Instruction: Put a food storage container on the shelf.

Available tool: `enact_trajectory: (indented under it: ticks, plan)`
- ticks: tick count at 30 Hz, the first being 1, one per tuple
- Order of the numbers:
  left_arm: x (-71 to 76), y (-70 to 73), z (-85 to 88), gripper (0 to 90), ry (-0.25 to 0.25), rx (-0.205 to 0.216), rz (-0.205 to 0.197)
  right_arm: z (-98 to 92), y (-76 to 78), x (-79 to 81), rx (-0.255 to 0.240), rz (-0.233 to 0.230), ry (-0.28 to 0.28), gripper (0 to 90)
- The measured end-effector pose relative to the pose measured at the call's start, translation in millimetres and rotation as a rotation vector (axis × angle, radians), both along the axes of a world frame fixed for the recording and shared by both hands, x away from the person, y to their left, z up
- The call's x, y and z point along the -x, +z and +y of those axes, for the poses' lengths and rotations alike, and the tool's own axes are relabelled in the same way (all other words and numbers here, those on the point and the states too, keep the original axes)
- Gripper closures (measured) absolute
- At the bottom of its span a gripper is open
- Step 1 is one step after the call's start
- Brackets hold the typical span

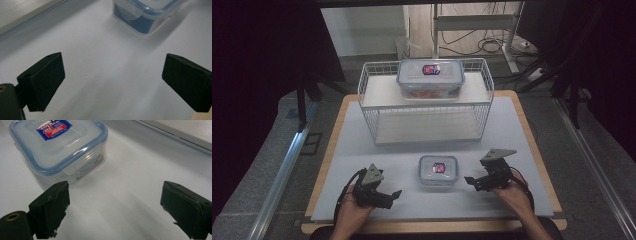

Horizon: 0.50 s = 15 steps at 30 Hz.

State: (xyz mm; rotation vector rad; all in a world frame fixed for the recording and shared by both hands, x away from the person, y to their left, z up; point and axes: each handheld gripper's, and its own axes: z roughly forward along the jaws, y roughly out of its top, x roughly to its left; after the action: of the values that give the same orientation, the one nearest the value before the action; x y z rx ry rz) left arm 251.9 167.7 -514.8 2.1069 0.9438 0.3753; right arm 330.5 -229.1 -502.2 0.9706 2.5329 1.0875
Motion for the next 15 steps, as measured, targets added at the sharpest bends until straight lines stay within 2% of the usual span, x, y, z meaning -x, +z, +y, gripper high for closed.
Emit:
enact_trajectory:
  ticks: [5, 7, 9, 10, 13, 15]
  plan:
    - [-5.7, 7.5, -5.8, 4.7, -0.008, 0.056, 0.031, 2.7, 3.4, -0.3, -0.015, 0.022, -0.009, 6.4]
    - [-10.4, 9.9, -8.3, 3.9, -0.01, 0.094, 0.06, 4.5, 3.8, -0.9, -0.022, 0.042, -0.007, 2.9]
    - [-16.5, 10.6, -10.8, 4.1, -0.017, 0.126, 0.107, 6.5, 3.6, -1.2, -0.019, 0.045, -0.006, 1.7]
    - [-20.5, 10.5, -12.4, 4.5, -0.02, 0.135, 0.128, 7.5, 3.8, -1.6, -0.023, 0.06, -0.01, 1.7]
    - [-29.6, 10.9, -14.6, 7.6, -0.011, 0.157, 0.156, 9.8, 5.5, -4.2, -0.062, 0.12, -0.013, 2.4]
    - [-36.5, 12.5, -15.7, 11.3, -0.011, 0.193, 0.174, 11.5, 8.6, -5.2, -0.074, 0.144, -0.013, 8.6]
